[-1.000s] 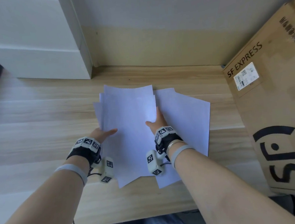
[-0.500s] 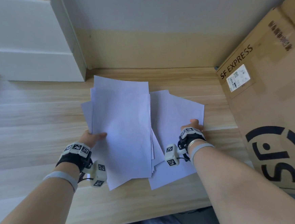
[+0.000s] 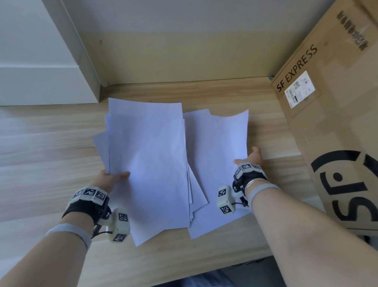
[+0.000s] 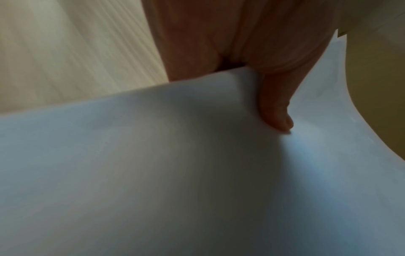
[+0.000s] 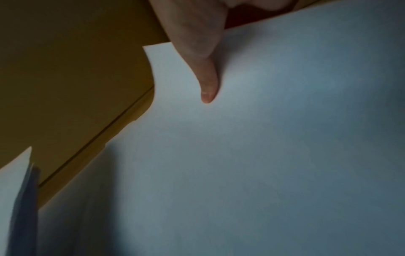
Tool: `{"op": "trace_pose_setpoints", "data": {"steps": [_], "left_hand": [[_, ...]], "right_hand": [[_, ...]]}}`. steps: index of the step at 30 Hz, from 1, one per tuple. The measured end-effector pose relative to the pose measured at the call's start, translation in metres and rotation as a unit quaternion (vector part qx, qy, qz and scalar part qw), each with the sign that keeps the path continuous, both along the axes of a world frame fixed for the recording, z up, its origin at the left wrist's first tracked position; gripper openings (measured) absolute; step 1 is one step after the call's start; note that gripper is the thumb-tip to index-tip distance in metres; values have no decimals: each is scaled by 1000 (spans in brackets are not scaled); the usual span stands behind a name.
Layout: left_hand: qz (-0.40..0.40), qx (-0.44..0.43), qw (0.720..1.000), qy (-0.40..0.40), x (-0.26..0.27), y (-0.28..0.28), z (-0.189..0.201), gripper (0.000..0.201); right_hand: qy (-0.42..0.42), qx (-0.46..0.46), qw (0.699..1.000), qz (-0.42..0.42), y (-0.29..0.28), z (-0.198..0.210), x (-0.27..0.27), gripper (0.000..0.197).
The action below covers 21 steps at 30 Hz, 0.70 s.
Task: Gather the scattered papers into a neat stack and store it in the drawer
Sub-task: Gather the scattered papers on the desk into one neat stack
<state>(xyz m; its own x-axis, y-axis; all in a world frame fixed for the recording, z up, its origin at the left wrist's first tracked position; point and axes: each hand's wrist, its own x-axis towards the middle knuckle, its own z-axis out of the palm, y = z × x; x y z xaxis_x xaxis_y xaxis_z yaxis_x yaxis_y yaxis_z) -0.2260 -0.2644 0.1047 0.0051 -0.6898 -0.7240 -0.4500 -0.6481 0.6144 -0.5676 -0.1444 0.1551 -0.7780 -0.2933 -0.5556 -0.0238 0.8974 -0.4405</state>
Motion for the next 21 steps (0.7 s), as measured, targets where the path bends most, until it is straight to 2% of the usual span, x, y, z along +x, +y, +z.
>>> {"op": "trace_pose_setpoints", "data": {"steps": [3, 8, 11, 16, 21], "left_hand": [[0, -3, 1000, 5, 4, -2, -1, 50], [0, 4, 1000, 16, 8, 0, -1, 51], [5, 9, 1000, 15, 13, 1, -6, 54], [17, 8, 1000, 14, 18, 4, -12, 50], [16, 12, 1000, 6, 21, 4, -22, 54]], "right_hand": [[18, 48, 996, 79, -12, -2, -6, 43], [36, 121, 973, 194, -29, -9, 12, 49], [40, 155, 964, 211, -30, -17, 19, 52], [44, 156, 960, 227, -27, -18, 21, 58], [30, 64, 974, 216, -24, -19, 20, 60]]}}
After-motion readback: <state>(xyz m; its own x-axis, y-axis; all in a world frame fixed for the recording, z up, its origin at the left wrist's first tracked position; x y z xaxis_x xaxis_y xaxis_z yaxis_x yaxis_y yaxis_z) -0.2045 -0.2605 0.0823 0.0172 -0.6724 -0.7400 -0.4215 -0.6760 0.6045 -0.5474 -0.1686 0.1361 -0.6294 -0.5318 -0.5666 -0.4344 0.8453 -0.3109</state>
